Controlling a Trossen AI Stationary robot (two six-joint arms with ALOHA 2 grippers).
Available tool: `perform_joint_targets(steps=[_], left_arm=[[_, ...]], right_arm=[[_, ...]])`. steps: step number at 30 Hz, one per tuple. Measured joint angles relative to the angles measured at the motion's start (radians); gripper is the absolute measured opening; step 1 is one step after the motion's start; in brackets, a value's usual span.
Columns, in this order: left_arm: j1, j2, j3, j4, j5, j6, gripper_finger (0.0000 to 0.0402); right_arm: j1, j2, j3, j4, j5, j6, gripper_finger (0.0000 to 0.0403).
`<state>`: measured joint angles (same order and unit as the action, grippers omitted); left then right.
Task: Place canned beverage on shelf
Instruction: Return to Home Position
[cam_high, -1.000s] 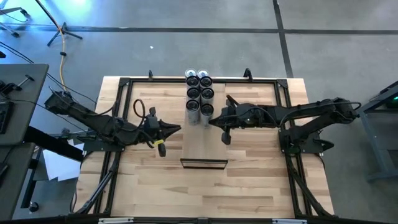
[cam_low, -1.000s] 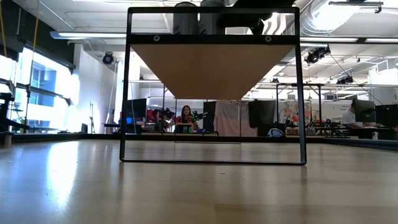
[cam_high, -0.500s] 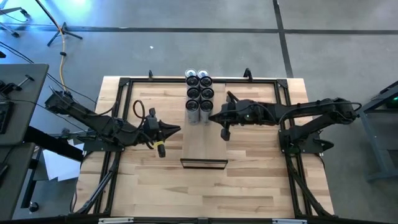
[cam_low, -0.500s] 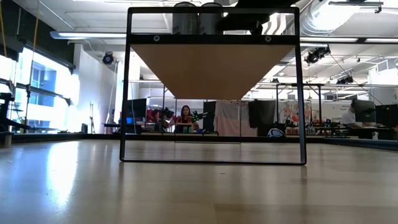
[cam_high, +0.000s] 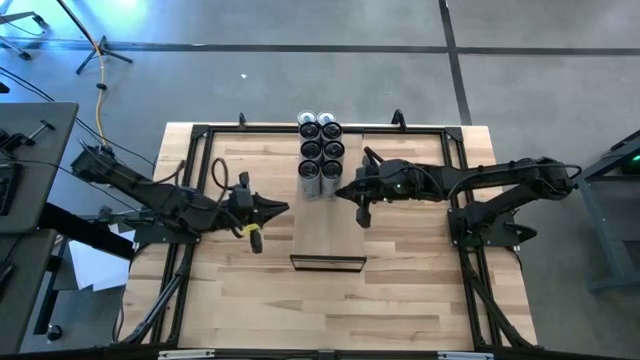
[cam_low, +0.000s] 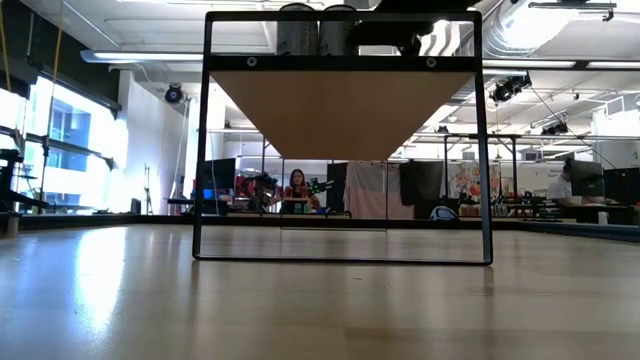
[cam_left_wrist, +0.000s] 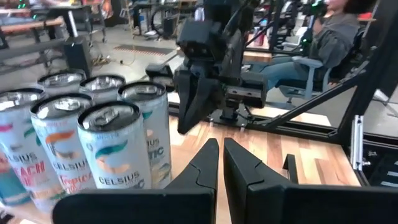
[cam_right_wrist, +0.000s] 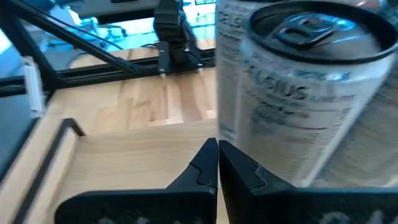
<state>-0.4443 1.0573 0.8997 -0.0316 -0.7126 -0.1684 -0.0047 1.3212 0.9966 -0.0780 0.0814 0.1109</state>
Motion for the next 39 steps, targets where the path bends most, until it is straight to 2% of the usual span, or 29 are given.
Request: perform_joint_targets(steps=[6,11,13,19,24,27,33,39], left_arm=[[0.004,-0.092,0.000,-0.001,0.028,0.091,0.0000],[0.052,-0.185,0.000,0.000,0.072,0.167,0.0000],[0.090,-0.218,0.000,-0.004,0.117,0.185,0.0000],[0.266,-0.302,-0.029,-0.020,0.352,0.194,0.0000],[0.402,-0.397,-0.130,-0.008,0.509,0.121,0.0000],[0.451,-0.462,-0.203,0.035,0.562,0.079,0.0000],[0.477,-0.568,-0.376,0.213,0.573,-0.031,0.0000],[0.476,-0.592,-0.582,0.461,0.570,-0.142,0.0000]], right_arm=[[0.000,-0.019,0.001,0.000,-0.083,0.064,0.0000],[0.001,-0.055,0.001,0.022,-0.130,0.095,0.0000],[0.001,-0.081,0.001,0.020,-0.146,0.110,0.0000],[0.001,-0.193,0.001,0.006,-0.186,0.139,0.0000],[0.001,-0.286,0.001,-0.052,-0.150,0.154,0.0000],[0.001,-0.333,0.001,-0.099,-0.132,0.160,0.0000],[0.001,-0.402,0.001,-0.222,-0.108,0.181,0.0000],[0.001,-0.462,0.001,-0.348,-0.127,0.195,0.0000]])
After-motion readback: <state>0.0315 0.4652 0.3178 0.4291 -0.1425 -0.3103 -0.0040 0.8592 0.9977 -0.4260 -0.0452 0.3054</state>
